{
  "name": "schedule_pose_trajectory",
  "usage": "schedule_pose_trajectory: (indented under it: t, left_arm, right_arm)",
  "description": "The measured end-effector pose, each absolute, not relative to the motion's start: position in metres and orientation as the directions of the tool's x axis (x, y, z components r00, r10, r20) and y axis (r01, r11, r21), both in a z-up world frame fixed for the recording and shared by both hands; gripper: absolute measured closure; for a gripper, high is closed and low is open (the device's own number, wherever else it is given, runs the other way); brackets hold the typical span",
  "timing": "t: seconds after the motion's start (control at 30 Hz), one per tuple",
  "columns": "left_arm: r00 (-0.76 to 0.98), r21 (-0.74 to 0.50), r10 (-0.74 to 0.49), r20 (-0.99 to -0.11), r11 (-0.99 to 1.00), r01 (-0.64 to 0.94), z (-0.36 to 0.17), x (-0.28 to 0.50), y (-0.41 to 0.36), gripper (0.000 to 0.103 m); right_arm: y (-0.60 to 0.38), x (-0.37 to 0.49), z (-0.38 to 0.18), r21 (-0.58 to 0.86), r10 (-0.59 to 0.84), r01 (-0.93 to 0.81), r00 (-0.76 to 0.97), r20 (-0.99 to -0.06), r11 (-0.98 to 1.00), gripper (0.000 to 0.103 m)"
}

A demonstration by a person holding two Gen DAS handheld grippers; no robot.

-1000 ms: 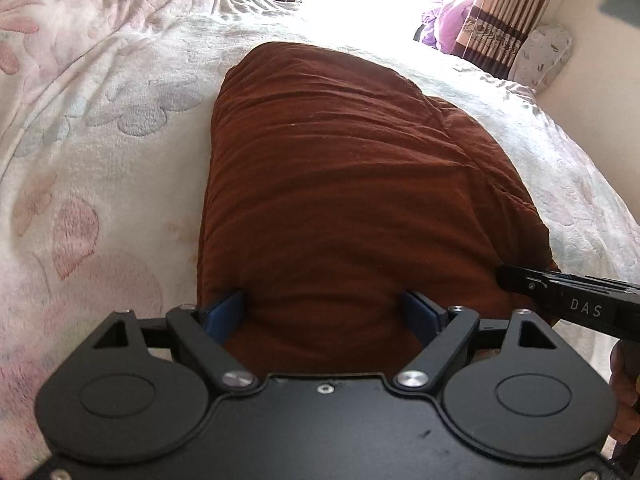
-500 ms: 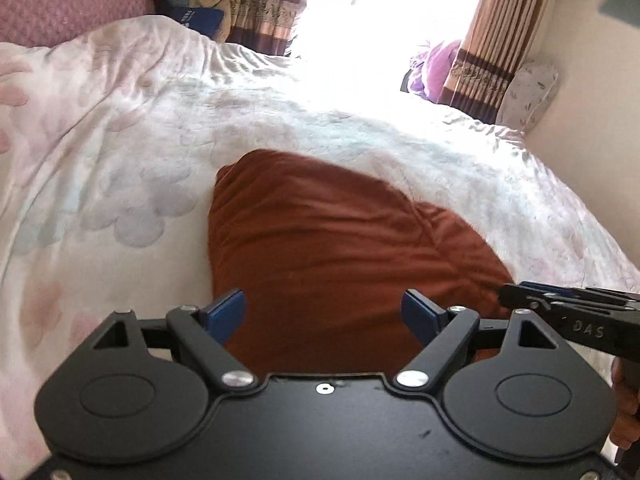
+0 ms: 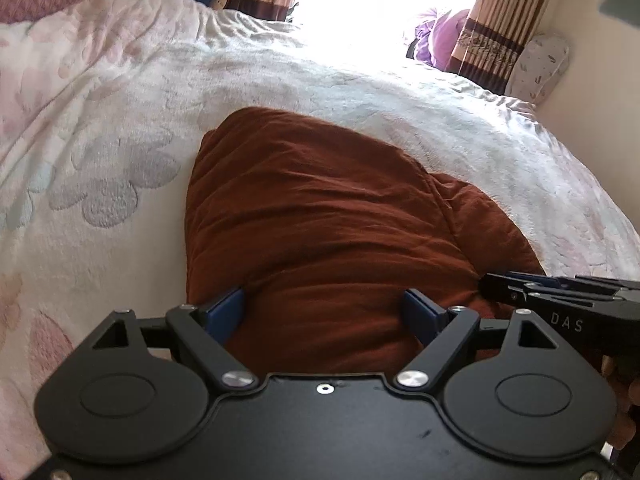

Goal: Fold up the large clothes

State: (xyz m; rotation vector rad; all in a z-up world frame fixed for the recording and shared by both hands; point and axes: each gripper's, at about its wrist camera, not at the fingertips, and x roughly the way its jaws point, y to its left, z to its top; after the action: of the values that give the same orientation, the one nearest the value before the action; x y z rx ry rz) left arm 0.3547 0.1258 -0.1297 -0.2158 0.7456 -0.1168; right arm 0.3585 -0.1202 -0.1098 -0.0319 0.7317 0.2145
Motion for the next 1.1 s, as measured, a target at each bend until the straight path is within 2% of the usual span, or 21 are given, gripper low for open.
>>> schedule_pose_trajectory:
  t: [0.37,0.53,0.67,0.83,1.1]
  left_arm:
    - [0.74,-0.227,-0.168,-0.652,0.974,0.021,-0.121,0.349,0.128,0.017]
    - [0.764,-0.218,-0.183,-0.619,0.974,0.056,-0.1,0.312,0.13,0.018]
    - [0.771,-0.243,-0.217,-0.599,0.966,0.083,-0.096,0.268,0.131,0.018]
    - [0.755,-0.274,-0.255,-0.604,0.956,0.104,-0.107,0.237,0.123,0.018]
    - [0.725,-0.264,-0.237,-0.647,0.961,0.08,-0.139,0.244,0.112,0.018]
  right_arm:
    - [-0.119,0.352,-0.096,0.031,0.173,-0.202,0.738,-0.652,0.979,0.072]
    - [-0.126,0.318,-0.076,0.031,0.191,-0.215,0.779,-0.597,0.976,0.067]
    - [-0.139,0.287,-0.071,0.096,0.247,-0.236,0.781,-0.574,0.967,0.066]
    - [-0.147,0.263,-0.077,0.081,0.205,-0.194,0.792,-0.575,0.978,0.066]
    - [-0.15,0.269,-0.103,0.092,0.18,-0.157,0.764,-0.619,0.983,0.07]
